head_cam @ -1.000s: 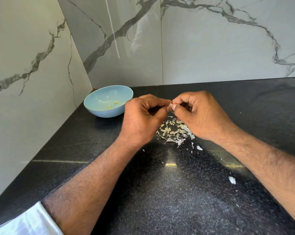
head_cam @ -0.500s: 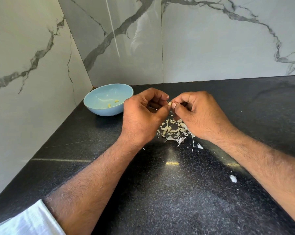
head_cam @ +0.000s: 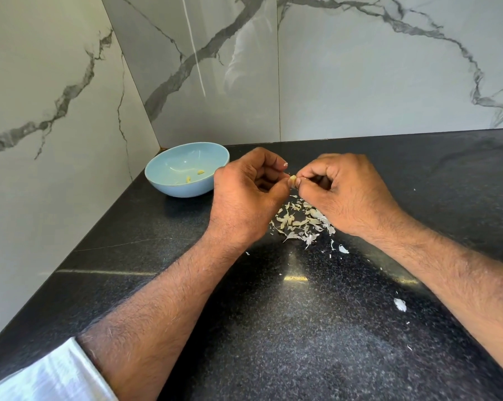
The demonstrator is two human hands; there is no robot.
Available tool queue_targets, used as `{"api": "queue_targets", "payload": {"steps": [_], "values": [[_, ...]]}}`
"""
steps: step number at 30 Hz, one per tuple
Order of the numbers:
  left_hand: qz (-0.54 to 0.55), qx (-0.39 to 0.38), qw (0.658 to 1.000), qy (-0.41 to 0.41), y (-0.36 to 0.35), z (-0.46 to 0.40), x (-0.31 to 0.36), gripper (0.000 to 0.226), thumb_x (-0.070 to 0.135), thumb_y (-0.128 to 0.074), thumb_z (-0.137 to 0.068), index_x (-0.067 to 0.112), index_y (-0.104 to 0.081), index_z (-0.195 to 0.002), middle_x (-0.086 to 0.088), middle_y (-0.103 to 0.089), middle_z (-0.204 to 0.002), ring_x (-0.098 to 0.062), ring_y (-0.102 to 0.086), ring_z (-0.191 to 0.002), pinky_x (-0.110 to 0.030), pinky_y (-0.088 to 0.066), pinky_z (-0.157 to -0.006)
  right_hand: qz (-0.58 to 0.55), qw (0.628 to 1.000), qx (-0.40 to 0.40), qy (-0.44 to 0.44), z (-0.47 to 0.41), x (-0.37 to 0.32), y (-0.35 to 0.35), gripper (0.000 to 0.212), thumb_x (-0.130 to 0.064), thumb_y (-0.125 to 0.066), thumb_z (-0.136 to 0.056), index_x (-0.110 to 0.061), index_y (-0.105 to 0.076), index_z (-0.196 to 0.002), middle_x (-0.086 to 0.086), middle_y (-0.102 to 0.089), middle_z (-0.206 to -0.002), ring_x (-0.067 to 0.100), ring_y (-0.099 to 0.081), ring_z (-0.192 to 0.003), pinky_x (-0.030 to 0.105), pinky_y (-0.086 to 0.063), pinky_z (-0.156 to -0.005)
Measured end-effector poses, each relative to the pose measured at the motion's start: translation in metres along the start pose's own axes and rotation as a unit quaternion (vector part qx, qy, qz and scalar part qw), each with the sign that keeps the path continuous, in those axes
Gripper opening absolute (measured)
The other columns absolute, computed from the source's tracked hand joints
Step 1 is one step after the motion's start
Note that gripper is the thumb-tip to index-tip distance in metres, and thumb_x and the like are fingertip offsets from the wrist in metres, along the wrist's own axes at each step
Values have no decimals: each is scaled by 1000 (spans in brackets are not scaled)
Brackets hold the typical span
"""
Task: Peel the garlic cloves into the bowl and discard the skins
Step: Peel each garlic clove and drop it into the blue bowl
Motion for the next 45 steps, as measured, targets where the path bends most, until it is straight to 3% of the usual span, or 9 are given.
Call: {"api": "queue_targets", "payload": {"steps": [3,7,12,15,21,28,37,42,45], "values": [[14,-11,1000,18,-2,0,-4,21,2,-86,-87,12,-72,-98,-1,-79,-82,-17,-78,-74,-41,-67,-71,1,1000,7,-5,1,-1,0,12,-24,-77,-89,-24,-78,-77,-12,-66,-68,6,-59,-58,15,-42,-48],[104,-19,991,81,-3,1,-13,20,-4,-81,-89,12,-70,-95,-15,-78,-84,-37,-79,-78,-49,-68,-74,-52,997,0,-48,1,4,0,12,-23,-78,-89,-25,-80,-78,-15,-69,-62,6,-63,-54,24,-49,-48],[172,-39,975,138,-4,1,-20,12,-4,-80,-91,4,-74,-98,-20,-79,-91,-38,-80,-85,-48,-67,-79,-135,984,-9,-115,1,13,-2,9,-27,-79,-90,-24,-82,-82,-2,-74,-64,17,-73,-58,44,-62,-64],[173,-53,972,153,-4,1,-19,20,0,-87,-84,5,-75,-99,-17,-79,-93,-35,-79,-87,-50,-67,-79,-155,980,-17,-124,1,14,-3,8,-29,-79,-88,-24,-82,-83,2,-74,-65,23,-74,-62,53,-63,-70],[228,-39,957,177,-2,0,-20,30,-12,-80,-85,6,-61,-100,-30,-75,-99,-34,-74,-83,-37,-64,-66,-208,969,-33,-127,1,13,-6,13,-14,-74,-92,-22,-81,-85,9,-75,-69,34,-74,-68,42,-59,-68],[259,-23,952,160,-3,-3,-20,38,-15,-71,-91,9,-47,-108,-16,-76,-92,-28,-74,-77,-35,-61,-70,-297,939,-37,-171,3,12,-9,9,-9,-72,-95,-10,-80,-93,8,-75,-74,18,-71,-62,27,-55,-60],[301,2,939,168,7,-7,-21,32,-13,-67,-96,10,-49,-108,-12,-77,-92,-27,-74,-82,-37,-60,-76,-302,934,-20,-188,2,17,-3,9,-8,-72,-93,-6,-80,-91,10,-74,-74,19,-70,-62,25,-54,-57],[305,-18,937,168,6,-7,-19,20,-10,-67,-96,8,-60,-103,-14,-76,-94,-27,-74,-83,-35,-62,-75,-154,966,-93,-187,1,24,-1,23,-26,-71,-97,-11,-80,-82,2,-77,-72,14,-74,-63,23,-53,-54],[312,-40,934,172,3,-6,-17,15,-10,-66,-97,4,-63,-101,-17,-73,-96,-30,-77,-85,-34,-63,-71,-1,983,-98,-155,1,26,0,34,-37,-79,-90,-16,-73,-63,0,-71,-59,12,-66,-50,24,-50,-46]]}}
Point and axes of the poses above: each hand's wrist, its own z-axis away from the middle knuckle, its own y-axis out of the back of the hand, x = y × z, the point moved 7 cm from there along -z, towards the middle knuckle
